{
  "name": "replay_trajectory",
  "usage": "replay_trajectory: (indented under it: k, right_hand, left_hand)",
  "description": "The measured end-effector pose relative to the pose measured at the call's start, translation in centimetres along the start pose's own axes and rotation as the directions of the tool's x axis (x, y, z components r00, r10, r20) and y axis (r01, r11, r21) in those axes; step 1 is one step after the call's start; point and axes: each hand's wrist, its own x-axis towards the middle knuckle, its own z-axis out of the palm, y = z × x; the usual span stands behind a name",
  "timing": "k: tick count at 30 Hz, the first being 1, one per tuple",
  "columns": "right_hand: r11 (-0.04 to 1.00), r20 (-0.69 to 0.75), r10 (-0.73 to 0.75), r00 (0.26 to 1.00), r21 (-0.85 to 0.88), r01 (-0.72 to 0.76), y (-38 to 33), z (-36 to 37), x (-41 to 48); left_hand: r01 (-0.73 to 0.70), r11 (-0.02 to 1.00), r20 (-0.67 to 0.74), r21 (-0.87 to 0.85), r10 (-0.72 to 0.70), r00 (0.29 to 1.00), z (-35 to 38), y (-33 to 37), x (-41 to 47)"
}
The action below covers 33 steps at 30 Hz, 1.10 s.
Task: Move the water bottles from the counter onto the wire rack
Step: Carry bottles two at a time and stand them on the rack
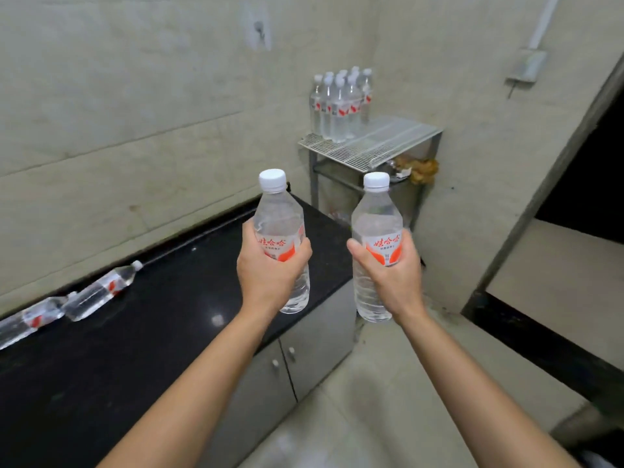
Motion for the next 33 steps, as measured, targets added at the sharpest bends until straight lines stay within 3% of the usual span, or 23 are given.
replay_trajectory:
  k: [5,10,18,24,33]
  right_hand:
    - [0.999,-0.101,0.014,0.995,-0.047,-0.019,1.4,-8.9,7.5]
    - [0.992,-0.140,0.042,0.989,-0.111,-0.057,3.9,-12.4,14.9]
    - [0.994,-0.199,0.064,0.978,-0.076,-0.080,9.2,-9.4,29.4]
    - [0.987,-0.132,-0.016,0.991,-0.160,-0.005,7.6,-7.1,42.0]
    - [0.996,-0.095,-0.061,0.994,-0.067,0.055,7.9,-4.9,56.7]
  left_hand:
    - [0.025,0.989,0.035,-0.146,-0.020,0.999,11.4,2.3,1.0]
    - [0.025,0.985,0.094,-0.170,-0.009,0.996,18.1,2.3,4.4]
    - [0.015,0.966,0.086,-0.260,0.007,0.996,29.6,-1.0,16.6]
    - [-0.023,0.930,0.075,-0.367,0.054,0.996,36.4,0.9,28.9]
    - [-0.099,0.919,0.085,-0.381,0.142,0.986,43.3,0.5,40.2]
